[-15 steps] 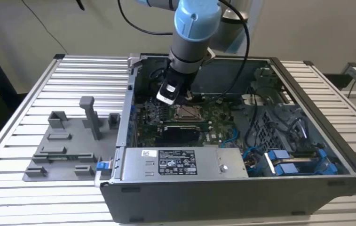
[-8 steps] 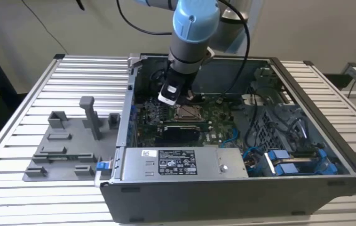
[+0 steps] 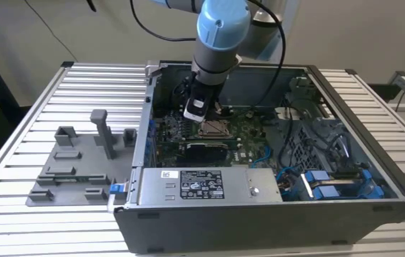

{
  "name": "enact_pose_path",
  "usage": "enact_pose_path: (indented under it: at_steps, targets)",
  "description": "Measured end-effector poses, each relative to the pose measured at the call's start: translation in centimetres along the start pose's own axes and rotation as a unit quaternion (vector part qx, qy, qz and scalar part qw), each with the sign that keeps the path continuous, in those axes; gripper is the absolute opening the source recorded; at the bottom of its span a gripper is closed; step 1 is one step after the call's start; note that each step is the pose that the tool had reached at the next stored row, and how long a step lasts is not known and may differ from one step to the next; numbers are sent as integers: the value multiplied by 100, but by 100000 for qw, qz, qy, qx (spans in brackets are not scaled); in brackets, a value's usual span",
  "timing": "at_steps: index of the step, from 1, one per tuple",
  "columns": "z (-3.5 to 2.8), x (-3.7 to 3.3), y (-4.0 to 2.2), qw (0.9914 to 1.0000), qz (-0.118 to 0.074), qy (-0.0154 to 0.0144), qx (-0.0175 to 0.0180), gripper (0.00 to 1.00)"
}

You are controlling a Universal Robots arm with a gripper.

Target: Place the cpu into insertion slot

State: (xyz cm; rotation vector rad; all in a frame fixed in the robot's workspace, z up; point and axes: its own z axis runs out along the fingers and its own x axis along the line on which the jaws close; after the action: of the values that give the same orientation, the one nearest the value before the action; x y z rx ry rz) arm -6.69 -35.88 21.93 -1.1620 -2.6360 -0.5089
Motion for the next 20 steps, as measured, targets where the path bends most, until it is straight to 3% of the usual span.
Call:
enact_pose_path:
  at_steps: [2,4,7,11,16,20]
  targets:
    - [9,-3,-2,99984,-1728,230,413,11]
    - [14,-5,-4,99939,-3437,217,574,11]
    - [20,-8,-5,99827,-5851,0,550,11]
    - [26,-9,-7,99592,-9000,-504,320,11]
    - [28,-10,-7,99186,-12519,-2101,-1026,11]
    - [28,-10,-7,98752,-15057,-3610,-2891,11]
